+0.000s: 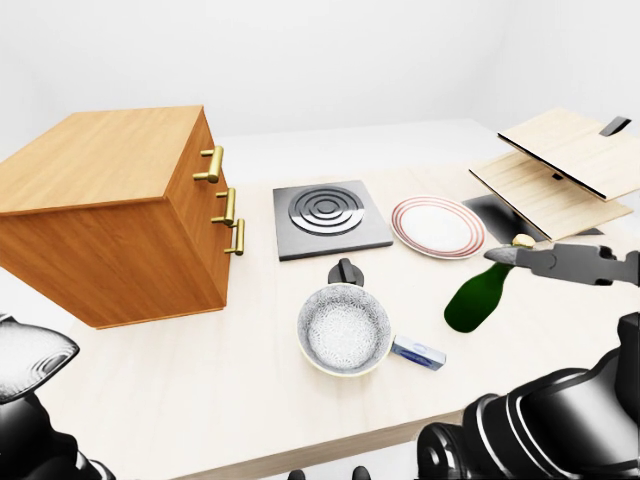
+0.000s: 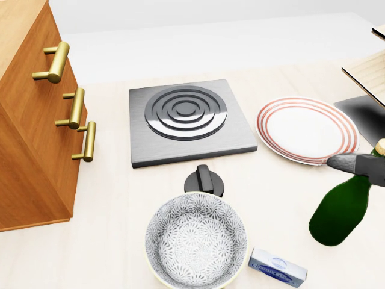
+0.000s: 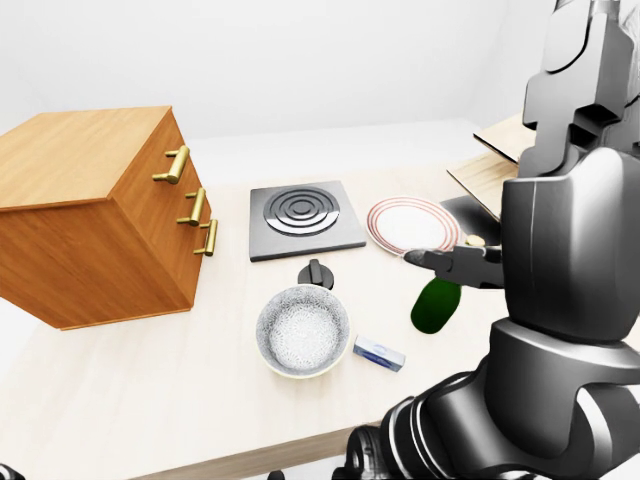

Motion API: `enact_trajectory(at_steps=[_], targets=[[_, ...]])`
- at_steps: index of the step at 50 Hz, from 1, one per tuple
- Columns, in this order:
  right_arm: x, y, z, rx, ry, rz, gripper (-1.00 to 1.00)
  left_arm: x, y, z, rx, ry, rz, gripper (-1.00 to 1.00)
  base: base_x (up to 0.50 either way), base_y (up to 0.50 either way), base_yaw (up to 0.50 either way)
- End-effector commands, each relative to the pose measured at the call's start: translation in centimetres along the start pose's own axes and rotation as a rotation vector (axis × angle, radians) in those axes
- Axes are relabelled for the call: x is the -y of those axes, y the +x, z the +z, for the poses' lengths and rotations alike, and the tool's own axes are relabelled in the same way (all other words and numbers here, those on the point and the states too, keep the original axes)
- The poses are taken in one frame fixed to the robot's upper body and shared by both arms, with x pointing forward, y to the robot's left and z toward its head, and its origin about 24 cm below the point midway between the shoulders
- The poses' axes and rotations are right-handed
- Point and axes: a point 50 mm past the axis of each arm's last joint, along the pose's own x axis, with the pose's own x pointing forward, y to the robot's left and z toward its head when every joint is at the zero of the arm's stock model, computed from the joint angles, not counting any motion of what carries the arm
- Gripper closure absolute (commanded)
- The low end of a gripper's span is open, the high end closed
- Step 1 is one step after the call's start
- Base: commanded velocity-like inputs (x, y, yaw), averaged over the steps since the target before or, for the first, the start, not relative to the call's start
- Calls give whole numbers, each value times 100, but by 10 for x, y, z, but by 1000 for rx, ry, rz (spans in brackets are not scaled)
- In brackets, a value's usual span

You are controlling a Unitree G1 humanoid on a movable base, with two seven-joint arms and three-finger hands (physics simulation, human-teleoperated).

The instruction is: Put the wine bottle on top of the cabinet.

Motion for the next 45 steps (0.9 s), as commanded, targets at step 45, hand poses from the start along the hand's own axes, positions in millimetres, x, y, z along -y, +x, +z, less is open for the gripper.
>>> enact_trajectory(at_steps=[45], targets=[[43, -144, -90, -531, 706, 282, -100, 6, -4, -2, -4, -24, -19, -100, 0, 0, 0]])
